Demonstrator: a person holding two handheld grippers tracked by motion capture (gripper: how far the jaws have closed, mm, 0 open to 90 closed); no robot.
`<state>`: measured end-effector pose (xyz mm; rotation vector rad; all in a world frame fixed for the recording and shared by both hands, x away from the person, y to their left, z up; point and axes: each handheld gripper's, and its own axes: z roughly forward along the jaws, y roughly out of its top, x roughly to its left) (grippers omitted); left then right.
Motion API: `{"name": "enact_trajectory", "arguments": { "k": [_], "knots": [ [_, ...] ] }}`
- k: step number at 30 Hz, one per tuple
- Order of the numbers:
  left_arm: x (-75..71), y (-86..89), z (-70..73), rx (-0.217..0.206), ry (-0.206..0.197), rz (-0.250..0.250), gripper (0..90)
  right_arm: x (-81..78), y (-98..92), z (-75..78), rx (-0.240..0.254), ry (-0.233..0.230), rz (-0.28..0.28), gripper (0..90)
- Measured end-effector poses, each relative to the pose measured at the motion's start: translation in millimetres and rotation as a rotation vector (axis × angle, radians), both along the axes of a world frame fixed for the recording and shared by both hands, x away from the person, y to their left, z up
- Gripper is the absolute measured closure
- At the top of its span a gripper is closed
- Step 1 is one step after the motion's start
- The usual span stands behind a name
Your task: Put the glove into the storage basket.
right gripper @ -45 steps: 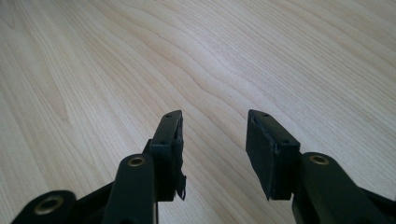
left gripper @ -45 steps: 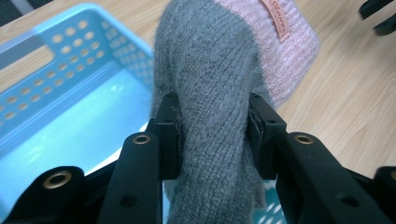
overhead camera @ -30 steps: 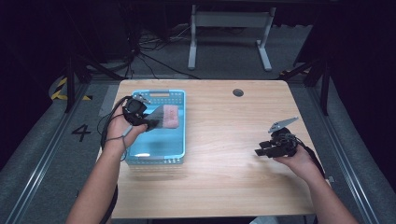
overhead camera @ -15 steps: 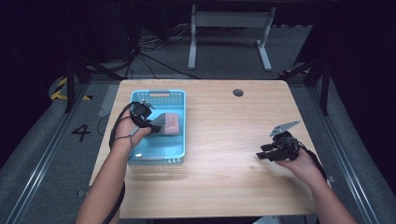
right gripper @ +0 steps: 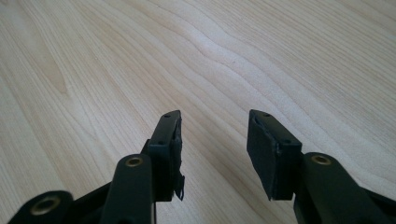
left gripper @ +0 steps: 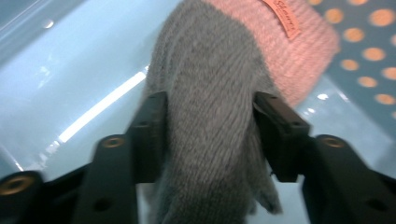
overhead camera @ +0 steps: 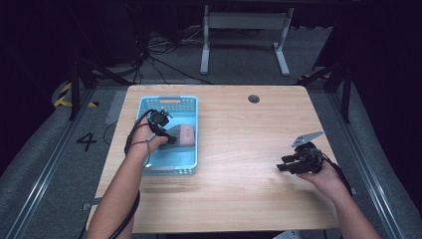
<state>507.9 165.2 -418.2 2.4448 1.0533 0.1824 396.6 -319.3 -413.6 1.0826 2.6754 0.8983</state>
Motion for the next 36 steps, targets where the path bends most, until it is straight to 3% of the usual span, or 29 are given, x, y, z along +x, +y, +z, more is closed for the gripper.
{"name": "enact_trajectory", "arguments": {
  "k": [6, 12, 14, 17, 19, 20, 21, 25, 26, 27, 28, 29, 33, 34, 36],
  "knots": [
    [-1.9, 5.1, 0.6, -0.040, -0.059, 0.030, 38.4, 1.1, 2.1, 0.7, 0.002, -0.005, 0.007, 55.4],
    [-17.4, 2.0, 18.9, -0.098, -0.115, 0.026, 40.3, 3.5, 4.9, 0.8, 0.002, -0.005, 0.016, 55.2],
    [-32.0, -5.8, 33.1, -0.128, -0.134, 0.013, 41.5, 4.7, 6.4, 1.1, 0.003, -0.005, 0.017, 55.1],
    [-44.4, -12.2, 42.7, -0.154, -0.154, -0.011, 41.5, 5.0, 7.4, 1.4, 0.001, -0.005, 0.023, 55.1],
    [-58.6, -19.5, 51.9, -0.169, -0.175, -0.037, 41.8, 5.3, 8.1, 2.0, 0.002, -0.010, 0.028, 55.0],
    [-72.9, -27.2, 60.1, -0.194, -0.182, -0.061, 41.8, 5.2, 8.8, 2.4, 0.002, -0.010, 0.026, 54.8],
    [-72.9, -27.2, 60.1, -0.194, -0.182, -0.061, 41.8, 5.2, 8.8, 2.4, 0.002, -0.010, 0.026, 54.8],
    [-100.9, -43.3, 68.5, -0.266, -0.197, -0.124, 41.7, 5.0, 9.5, 1.8, -0.002, -0.009, 0.030, 54.5],
    [-114.1, -53.1, 66.2, -0.302, -0.180, -0.157, 40.5, 4.4, 9.4, 2.2, -0.002, -0.012, 0.032, 54.3],
    [-114.1, -53.1, 66.2, -0.302, -0.180, -0.157, 40.1, 4.3, 9.3, 2.5, 0.000, -0.013, 0.033, 54.2],
    [-125.7, -64.9, 59.8, -0.318, -0.156, -0.200, 40.0, 4.0, 9.2, 2.7, 0.001, -0.014, 0.032, 54.1],
    [-125.7, -64.9, 59.8, -0.318, -0.156, -0.200, 40.0, 4.0, 9.2, 2.7, 0.001, -0.014, 0.032, 54.1],
    [-144.3, -90.6, 39.4, -0.323, -0.120, -0.284, 43.2, 4.3, 9.0, 1.9, -0.001, -0.010, 0.030, 53.9],
    [-150.3, -102.9, 26.8, -0.312, -0.099, -0.335, 43.4, 4.5, 9.3, 1.3, -0.001, -0.010, 0.032, 53.8],
    [-152.3, -107.7, 20.2, -0.318, -0.101, -0.344, 44.0, 4.5, 9.6, 1.0, -0.002, -0.009, 0.033, 53.7]
  ]
}}
